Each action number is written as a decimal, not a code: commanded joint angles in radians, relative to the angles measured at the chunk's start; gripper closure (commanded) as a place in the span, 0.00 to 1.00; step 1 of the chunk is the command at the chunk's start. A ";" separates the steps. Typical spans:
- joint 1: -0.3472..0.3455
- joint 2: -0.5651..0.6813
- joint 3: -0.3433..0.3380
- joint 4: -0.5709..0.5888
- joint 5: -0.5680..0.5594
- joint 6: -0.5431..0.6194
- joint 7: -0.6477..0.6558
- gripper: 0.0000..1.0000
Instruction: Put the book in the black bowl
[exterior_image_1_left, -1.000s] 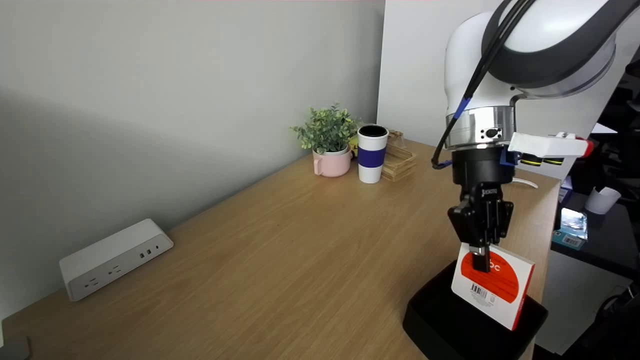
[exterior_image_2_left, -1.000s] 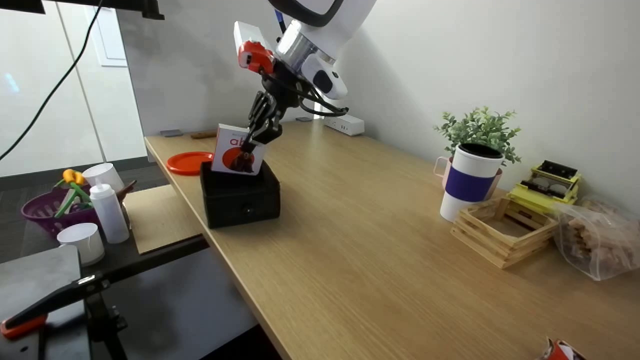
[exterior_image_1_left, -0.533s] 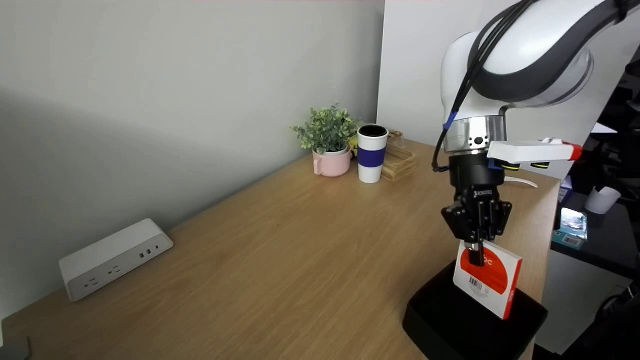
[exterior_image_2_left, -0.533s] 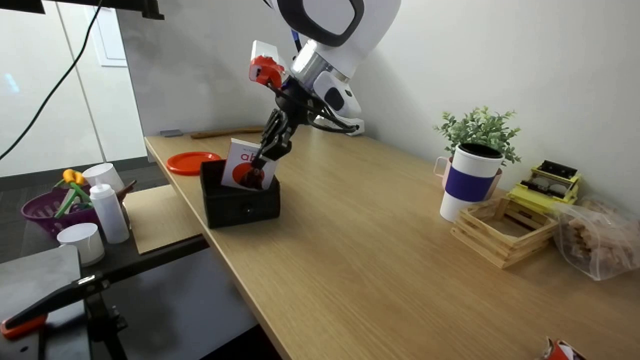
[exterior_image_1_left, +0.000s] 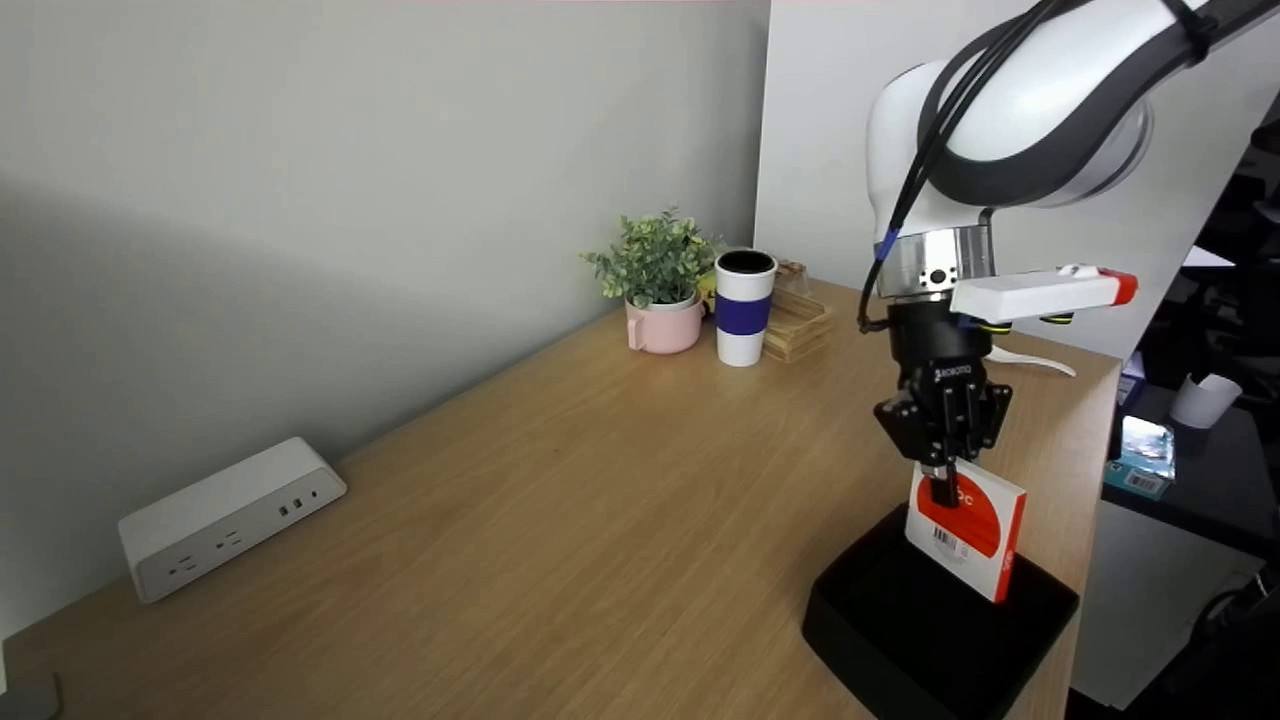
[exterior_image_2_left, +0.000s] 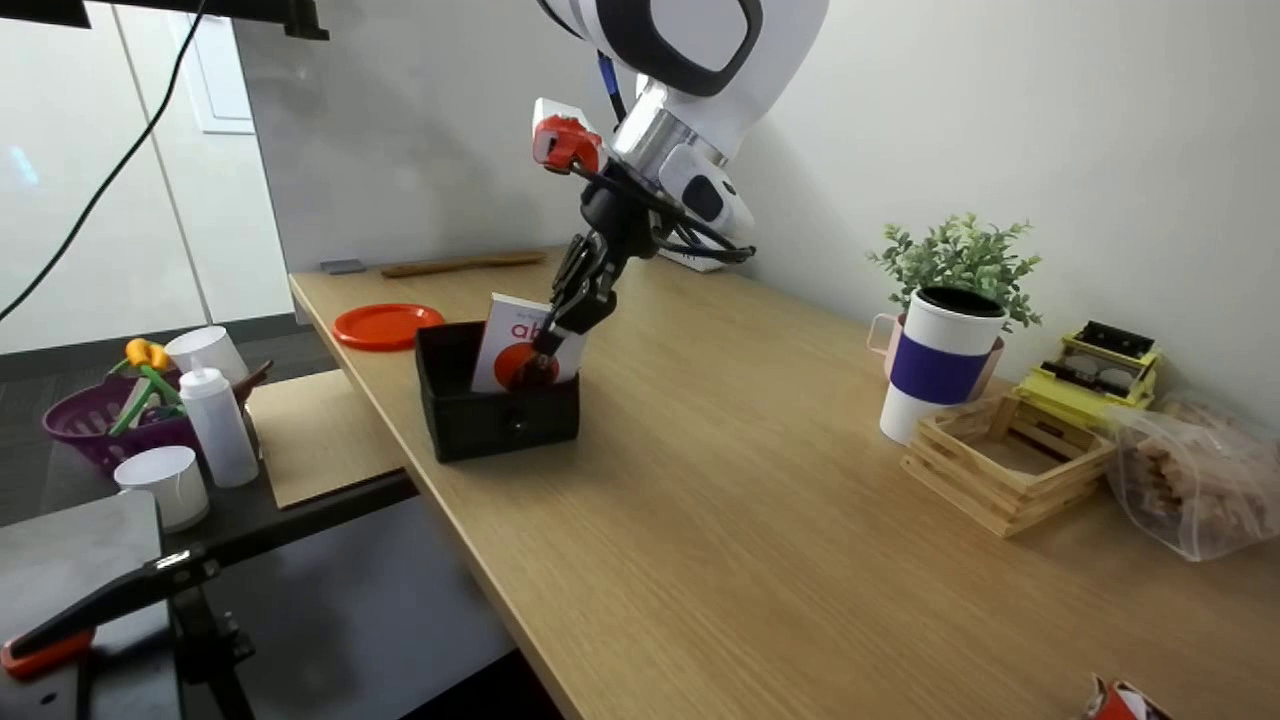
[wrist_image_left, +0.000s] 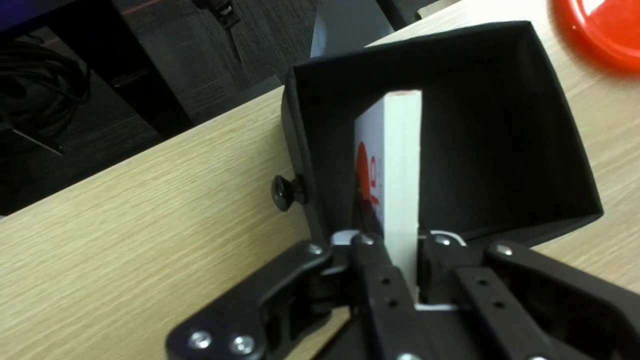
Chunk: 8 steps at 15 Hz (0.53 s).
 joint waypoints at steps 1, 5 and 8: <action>0.001 0.025 0.002 0.065 -0.042 -0.055 0.016 0.96; 0.010 0.035 0.002 0.101 -0.073 -0.084 0.034 0.96; 0.022 0.036 -0.001 0.112 -0.098 -0.099 0.080 0.96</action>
